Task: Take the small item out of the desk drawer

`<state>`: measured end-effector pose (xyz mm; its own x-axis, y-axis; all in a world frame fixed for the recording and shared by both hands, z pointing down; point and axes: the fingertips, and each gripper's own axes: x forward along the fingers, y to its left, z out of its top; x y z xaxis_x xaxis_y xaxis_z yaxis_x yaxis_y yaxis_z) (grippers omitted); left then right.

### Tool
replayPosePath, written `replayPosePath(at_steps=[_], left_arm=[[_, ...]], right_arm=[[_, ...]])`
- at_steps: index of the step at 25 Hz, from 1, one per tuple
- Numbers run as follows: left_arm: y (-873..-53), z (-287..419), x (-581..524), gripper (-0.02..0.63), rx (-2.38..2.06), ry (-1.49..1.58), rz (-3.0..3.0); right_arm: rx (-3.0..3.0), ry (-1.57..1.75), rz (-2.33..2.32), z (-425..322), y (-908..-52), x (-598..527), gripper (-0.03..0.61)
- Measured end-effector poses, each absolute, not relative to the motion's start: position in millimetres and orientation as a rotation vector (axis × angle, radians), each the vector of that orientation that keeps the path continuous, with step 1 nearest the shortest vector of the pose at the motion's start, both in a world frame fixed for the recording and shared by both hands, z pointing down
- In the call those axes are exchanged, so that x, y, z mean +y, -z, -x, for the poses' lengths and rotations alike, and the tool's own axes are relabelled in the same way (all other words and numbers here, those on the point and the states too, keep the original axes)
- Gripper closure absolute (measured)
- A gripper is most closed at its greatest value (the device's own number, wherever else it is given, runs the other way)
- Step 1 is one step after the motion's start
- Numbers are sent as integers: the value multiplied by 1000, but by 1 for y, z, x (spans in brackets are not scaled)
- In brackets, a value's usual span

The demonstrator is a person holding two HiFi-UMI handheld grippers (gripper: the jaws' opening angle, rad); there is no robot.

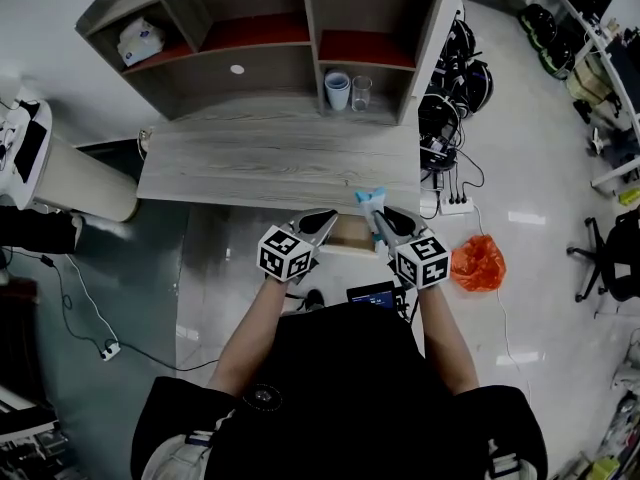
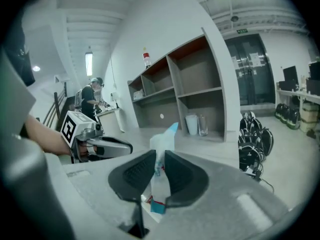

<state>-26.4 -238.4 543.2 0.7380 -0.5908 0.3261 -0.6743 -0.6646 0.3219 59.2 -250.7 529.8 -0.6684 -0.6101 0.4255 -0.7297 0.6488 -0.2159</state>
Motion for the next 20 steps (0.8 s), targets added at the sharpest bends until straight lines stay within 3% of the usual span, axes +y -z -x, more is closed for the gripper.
replayPosePath(at_steps=[20], left_arm=[[-568,-20,-212,612,-993,-359,-2426]], right_arm=[[-2583,-652,-988,-105,-542,-242,523]])
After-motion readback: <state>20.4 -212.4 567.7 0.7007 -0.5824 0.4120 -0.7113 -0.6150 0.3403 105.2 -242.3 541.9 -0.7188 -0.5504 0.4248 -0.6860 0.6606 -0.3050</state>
